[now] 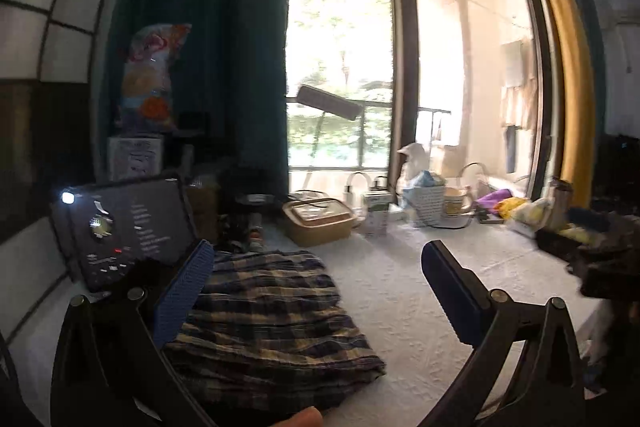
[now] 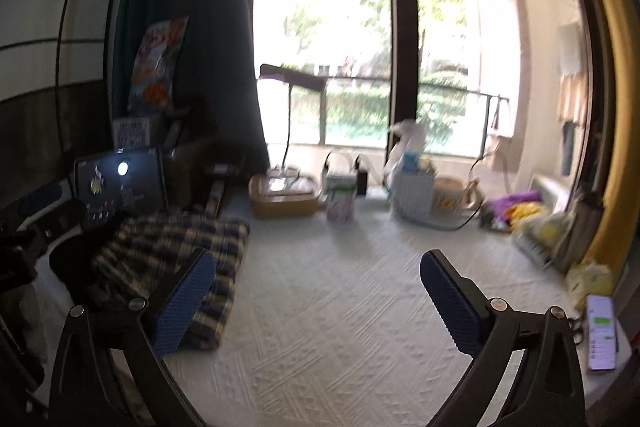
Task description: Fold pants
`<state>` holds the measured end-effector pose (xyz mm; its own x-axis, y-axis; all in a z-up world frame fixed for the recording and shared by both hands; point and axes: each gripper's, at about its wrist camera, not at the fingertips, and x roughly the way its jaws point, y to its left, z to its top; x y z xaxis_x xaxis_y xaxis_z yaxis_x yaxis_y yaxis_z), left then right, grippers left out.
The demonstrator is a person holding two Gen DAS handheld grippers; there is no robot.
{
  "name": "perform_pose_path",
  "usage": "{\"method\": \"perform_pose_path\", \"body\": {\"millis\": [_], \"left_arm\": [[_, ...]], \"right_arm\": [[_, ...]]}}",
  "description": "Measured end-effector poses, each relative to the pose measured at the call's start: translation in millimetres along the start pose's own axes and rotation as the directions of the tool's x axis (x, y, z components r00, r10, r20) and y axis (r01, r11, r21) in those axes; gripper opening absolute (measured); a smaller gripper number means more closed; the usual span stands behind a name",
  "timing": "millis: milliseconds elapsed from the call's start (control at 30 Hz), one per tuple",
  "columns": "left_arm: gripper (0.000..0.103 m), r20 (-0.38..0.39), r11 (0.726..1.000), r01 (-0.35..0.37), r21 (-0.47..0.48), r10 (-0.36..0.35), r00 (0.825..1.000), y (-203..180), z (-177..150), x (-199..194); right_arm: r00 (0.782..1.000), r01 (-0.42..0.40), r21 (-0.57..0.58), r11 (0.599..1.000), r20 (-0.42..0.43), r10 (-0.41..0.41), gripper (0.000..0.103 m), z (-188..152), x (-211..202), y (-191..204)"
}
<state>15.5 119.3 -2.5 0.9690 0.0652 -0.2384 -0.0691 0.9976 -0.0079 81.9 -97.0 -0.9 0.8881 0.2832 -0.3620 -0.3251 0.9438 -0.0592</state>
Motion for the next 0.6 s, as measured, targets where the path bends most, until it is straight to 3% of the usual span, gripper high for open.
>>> {"method": "perform_pose_path", "body": {"millis": [100,333,600], "left_arm": [[0.102,0.009,0.998,-0.056,0.011,0.056,0.998,-2,1,-5],[0.102,0.074,0.996,-0.092,-0.006,0.092,0.993,0,7,-22],[0.102,0.078,0.994,-0.104,-0.027,0.106,0.991,3,9,-27]], "right_arm": [[0.999,0.022,0.002,1.0,0.029,-0.022,0.103,4,-11,1],[1.0,0.018,0.026,1.0,0.025,-0.019,0.103,1,-19,3],[0.999,0.017,0.026,1.0,0.037,-0.018,0.103,4,-26,6]]}}
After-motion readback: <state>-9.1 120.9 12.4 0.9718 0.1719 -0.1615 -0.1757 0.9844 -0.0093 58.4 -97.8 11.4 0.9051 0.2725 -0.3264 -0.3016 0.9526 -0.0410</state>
